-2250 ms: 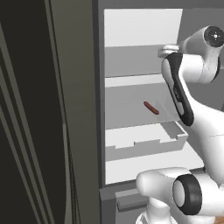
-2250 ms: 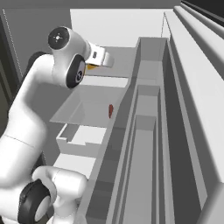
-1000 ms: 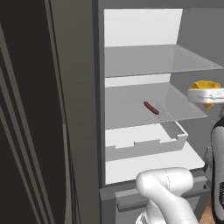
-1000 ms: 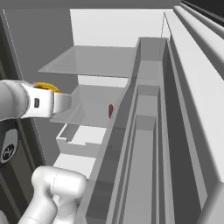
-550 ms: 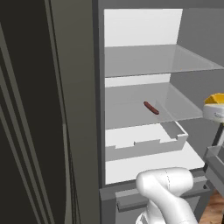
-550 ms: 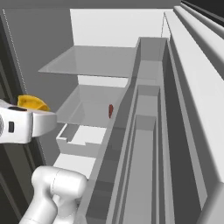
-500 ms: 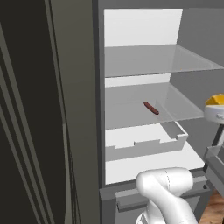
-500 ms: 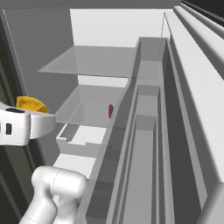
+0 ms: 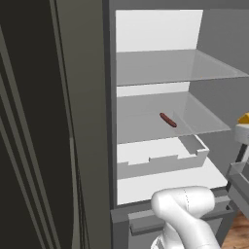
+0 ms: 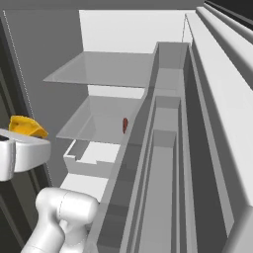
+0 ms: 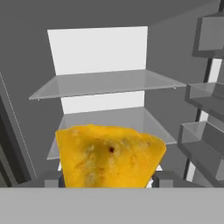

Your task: Retrieve the sausage and cheese from the fridge and place them on the cutting board on the counter.

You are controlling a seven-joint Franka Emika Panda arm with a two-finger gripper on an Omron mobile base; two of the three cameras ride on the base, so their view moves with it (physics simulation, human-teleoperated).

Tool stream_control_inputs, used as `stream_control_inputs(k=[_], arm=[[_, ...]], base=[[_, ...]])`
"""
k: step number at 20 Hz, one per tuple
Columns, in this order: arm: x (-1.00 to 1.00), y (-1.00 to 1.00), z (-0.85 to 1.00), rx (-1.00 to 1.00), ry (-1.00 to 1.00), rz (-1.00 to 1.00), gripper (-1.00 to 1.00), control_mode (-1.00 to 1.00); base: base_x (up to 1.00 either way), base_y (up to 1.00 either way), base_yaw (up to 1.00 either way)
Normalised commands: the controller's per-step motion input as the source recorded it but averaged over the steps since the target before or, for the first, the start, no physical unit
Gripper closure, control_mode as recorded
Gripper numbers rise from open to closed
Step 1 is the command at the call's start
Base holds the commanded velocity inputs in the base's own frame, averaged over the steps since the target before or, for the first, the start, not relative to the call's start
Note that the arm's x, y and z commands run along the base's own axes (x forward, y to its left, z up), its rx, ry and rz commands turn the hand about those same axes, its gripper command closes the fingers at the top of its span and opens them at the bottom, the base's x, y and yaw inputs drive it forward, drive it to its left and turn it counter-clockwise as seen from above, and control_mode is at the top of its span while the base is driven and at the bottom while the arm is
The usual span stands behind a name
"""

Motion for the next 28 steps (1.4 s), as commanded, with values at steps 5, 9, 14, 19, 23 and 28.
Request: stream_control_inputs(k=[5,9,14,19,23,28], arm=[[0.0,0.0,0.0,0.0,0.0,0.0,1.0,1.0],[0.0,0.0,0.0,0.0,0.0,0.0,1.0,1.0],[0.0,0.0,0.0,0.0,0.0,0.0,1.0,1.0],[0.0,0.0,0.0,0.0,0.0,0.0,1.0,1.0],[0.0,0.0,0.0,0.0,0.0,0.0,1.0,1.0],[0.0,0.0,0.0,0.0,0.0,0.0,1.0,1.0]], base=[[-0.01,0.0,0.0],[-0.19,0.1,0.0],[-0.72,0.09,0.0],[-0.98,0.0,0.0],[-0.9,0.0,0.0],[-0.98,0.0,0.0]])
